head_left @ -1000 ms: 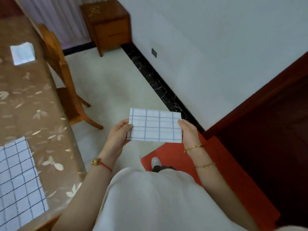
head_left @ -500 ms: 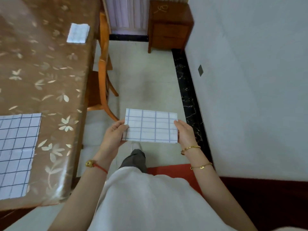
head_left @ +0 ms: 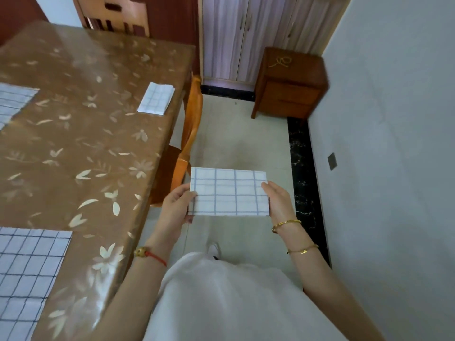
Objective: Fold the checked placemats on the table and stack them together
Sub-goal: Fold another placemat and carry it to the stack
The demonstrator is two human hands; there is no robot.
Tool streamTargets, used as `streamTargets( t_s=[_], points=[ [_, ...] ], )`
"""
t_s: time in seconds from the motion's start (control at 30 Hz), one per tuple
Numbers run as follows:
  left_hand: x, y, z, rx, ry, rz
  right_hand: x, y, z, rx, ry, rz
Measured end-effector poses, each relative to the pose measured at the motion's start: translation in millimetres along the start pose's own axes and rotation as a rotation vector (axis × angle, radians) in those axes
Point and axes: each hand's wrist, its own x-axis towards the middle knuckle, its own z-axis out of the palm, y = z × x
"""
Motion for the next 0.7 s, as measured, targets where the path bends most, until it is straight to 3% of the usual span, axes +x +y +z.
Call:
streamTargets(
  t_s=[0.27,0.5,0.7],
  points=[
    [86,68,7,0.034,-0.018,0.020,93,-53,45,0.000,-0.004,-0.031],
    [141,95,8,-0.066,0.059,-0.016,160,-84,81,-0.061,-0.062,-0.014],
    [190,115,19,-0.148,0.218,-0.103,230,-111,109,-0.124,-0.172,-0.007]
  ],
)
